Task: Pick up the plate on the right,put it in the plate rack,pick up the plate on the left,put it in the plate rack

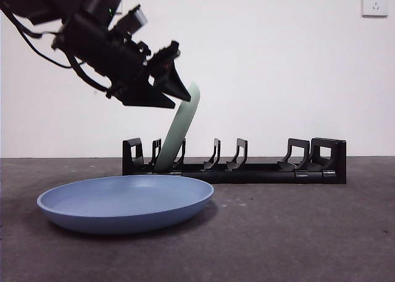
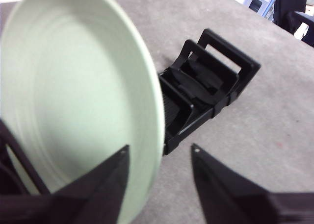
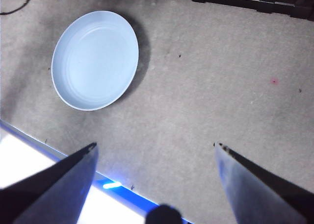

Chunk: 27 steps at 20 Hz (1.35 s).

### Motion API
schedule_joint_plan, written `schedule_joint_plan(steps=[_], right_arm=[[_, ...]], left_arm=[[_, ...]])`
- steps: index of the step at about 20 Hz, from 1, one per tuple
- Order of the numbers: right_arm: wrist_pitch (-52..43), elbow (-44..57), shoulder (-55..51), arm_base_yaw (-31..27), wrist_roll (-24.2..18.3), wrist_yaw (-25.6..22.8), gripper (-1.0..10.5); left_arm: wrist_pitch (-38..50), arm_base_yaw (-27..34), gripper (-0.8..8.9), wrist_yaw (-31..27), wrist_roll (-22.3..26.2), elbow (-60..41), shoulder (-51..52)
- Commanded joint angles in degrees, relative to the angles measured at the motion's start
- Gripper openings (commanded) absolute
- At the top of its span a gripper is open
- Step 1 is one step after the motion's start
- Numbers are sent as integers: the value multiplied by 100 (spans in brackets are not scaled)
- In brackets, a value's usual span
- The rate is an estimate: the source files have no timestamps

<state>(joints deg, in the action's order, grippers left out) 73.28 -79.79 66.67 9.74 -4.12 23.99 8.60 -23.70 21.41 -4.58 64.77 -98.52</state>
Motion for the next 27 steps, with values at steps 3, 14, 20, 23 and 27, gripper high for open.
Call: schedule_joint_plan(steps=[3,14,20,23,27], right_arm=[[-168,42,-17,7,-59,2,406],[-702,44,184,9,7,249,406],[-1121,46,975,509,160,450,406],[-1412,59,1585,988,289,356,406],[-1904,98,2511,1633,575,-129,406]], left_arm=[[-284,-24,230,138,-28,-39,520],[-2483,-24,230,302,542,-39,2723],[-4419,-24,333,299,1281,-39,4544],[-5152,-24,454,302,1497,-39,5217],[-6019,-24,474,269,2044,-39,5777]])
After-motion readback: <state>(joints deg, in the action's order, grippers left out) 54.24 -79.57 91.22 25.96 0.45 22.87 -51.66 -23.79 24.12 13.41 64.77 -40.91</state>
